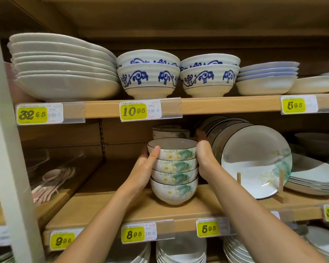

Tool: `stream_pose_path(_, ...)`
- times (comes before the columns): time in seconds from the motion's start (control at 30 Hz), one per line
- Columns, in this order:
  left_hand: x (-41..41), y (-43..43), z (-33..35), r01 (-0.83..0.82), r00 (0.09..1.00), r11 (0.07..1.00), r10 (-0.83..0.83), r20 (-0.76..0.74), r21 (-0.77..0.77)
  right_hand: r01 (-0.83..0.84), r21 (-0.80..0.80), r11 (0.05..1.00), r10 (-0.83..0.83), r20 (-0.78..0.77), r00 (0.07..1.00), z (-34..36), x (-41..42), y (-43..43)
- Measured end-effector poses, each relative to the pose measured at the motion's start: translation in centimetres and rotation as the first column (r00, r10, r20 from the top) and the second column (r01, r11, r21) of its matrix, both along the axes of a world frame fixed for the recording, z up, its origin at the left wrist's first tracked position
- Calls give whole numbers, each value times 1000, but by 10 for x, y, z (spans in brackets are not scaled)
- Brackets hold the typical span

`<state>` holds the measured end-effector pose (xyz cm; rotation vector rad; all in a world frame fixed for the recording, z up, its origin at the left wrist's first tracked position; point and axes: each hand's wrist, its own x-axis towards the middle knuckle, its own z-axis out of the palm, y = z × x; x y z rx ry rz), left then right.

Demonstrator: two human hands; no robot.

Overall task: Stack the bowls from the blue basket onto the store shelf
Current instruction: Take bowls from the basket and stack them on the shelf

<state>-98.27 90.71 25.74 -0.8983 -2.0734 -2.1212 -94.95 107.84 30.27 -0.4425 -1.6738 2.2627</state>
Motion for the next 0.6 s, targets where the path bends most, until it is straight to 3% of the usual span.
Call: stream_pose_path(0.6, 14, 16, -7, -84, 995, 991, 78, 55, 105, 108, 85, 991, -101, -76, 992, -8, 1, -7)
